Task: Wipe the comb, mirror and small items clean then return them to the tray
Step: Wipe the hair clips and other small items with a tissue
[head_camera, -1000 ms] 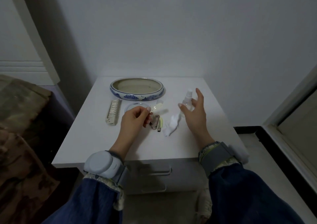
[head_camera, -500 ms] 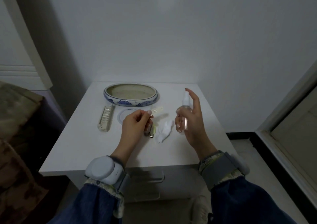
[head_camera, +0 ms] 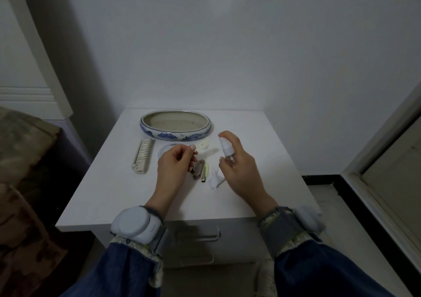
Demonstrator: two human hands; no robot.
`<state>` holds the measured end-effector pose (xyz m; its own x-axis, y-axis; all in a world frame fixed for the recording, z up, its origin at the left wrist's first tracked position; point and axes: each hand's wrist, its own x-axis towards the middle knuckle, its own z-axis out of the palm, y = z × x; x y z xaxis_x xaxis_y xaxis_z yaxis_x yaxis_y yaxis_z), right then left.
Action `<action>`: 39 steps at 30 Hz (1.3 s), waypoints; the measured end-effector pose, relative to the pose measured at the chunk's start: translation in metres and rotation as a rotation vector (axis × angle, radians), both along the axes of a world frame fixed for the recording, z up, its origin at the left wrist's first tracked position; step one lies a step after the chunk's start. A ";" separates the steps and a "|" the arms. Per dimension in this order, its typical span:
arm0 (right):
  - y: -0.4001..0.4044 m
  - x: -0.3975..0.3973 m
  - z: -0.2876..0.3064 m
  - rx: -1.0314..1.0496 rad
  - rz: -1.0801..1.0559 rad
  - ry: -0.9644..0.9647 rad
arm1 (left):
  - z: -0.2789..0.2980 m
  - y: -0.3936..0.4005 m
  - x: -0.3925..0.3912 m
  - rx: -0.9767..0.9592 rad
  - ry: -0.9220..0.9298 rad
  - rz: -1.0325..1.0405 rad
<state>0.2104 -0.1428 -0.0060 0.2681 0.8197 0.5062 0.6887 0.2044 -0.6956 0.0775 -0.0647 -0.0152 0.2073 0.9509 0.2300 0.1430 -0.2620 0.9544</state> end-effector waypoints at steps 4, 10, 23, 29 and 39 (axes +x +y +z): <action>0.001 0.003 0.001 0.018 0.001 0.014 | -0.002 0.001 0.000 0.005 0.001 -0.004; 0.003 0.013 0.004 0.129 -0.149 0.253 | -0.002 0.002 -0.002 -0.002 0.000 0.000; 0.012 0.044 -0.016 0.027 -0.296 0.395 | -0.004 0.002 -0.005 0.029 0.016 -0.010; 0.005 0.031 -0.001 0.330 -0.466 0.059 | -0.004 0.002 -0.007 0.050 0.037 -0.005; 0.007 0.014 -0.005 -0.432 0.078 -0.057 | -0.004 0.002 -0.007 0.042 0.057 -0.005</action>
<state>0.2246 -0.1359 -0.0110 0.1789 0.9760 0.1246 0.7225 -0.0444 -0.6900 0.0700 -0.0624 -0.0191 0.2261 0.9394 0.2577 0.1954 -0.3029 0.9328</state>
